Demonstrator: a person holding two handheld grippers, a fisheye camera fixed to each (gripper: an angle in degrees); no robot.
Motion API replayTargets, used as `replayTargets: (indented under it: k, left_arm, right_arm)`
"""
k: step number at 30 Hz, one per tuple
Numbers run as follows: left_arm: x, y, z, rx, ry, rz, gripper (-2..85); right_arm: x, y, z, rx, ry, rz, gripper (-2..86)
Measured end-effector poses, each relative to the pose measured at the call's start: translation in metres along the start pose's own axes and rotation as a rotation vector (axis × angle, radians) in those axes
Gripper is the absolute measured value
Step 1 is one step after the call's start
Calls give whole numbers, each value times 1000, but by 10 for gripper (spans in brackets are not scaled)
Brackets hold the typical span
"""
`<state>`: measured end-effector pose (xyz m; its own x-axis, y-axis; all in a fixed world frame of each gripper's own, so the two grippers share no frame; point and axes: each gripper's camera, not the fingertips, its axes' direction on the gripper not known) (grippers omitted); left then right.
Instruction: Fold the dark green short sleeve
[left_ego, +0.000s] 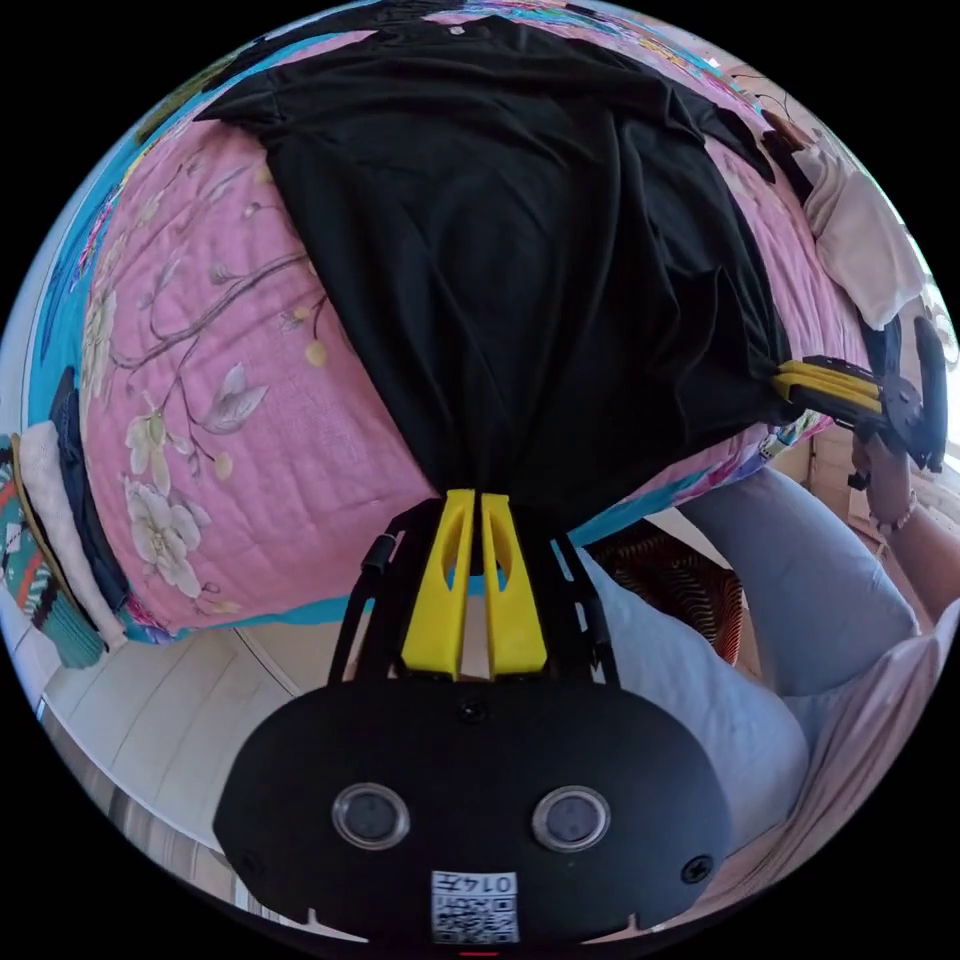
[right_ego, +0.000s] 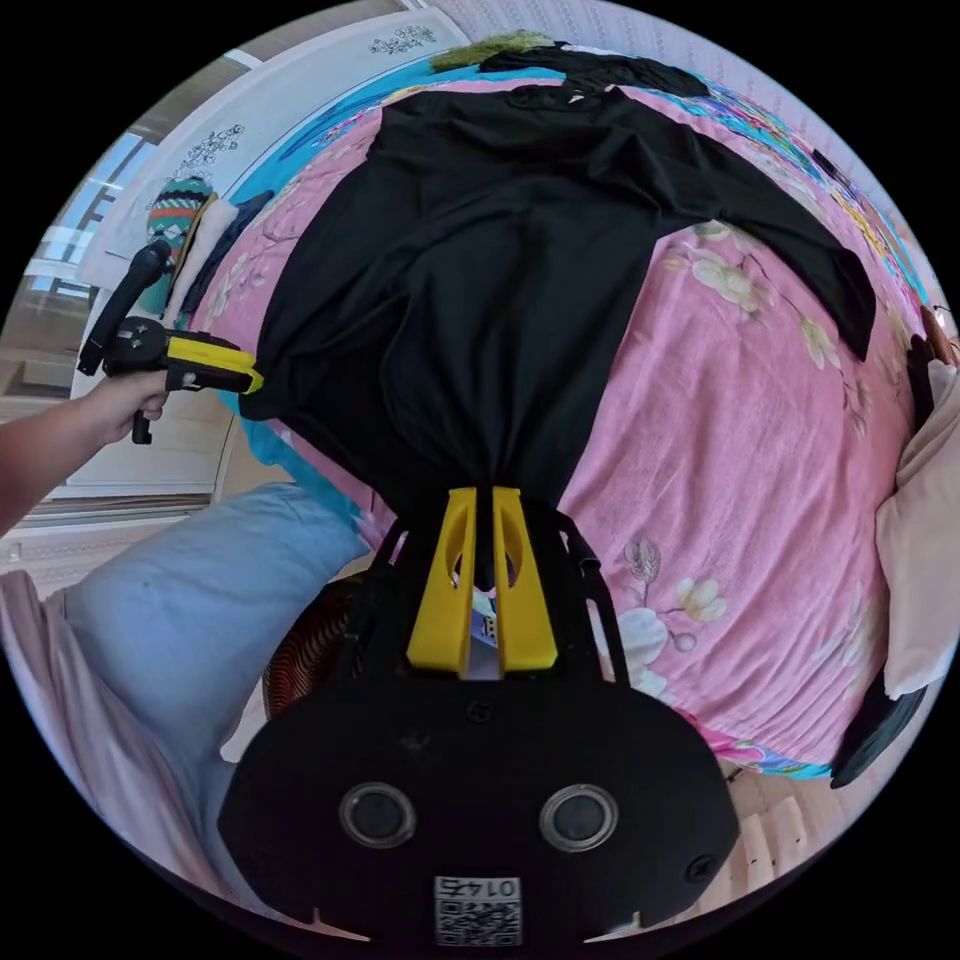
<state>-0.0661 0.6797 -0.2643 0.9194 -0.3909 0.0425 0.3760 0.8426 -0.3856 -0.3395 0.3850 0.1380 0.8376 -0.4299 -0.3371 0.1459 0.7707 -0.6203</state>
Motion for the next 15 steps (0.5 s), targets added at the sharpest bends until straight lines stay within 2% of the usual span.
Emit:
replayTargets:
  k: [2, 7, 12, 15]
  left_arm:
    - [-19, 21, -8, -2, 7, -36, -7]
    - [-93, 77, -25, 54, 202, -227, -10]
    - [-148, 108, -14, 71, 385, -354, -9]
    - [-159, 117, -12, 19, 287, -348, -8]
  right_arm:
    - [-5, -2, -9, -29, 10, -6, 16]
    - [-12, 0, -27, -132, -13, -9, 7]
    - [-34, -9, -34, -218, -117, -67, 5]
    - [-47, -20, -31, -249, -127, -90, 4]
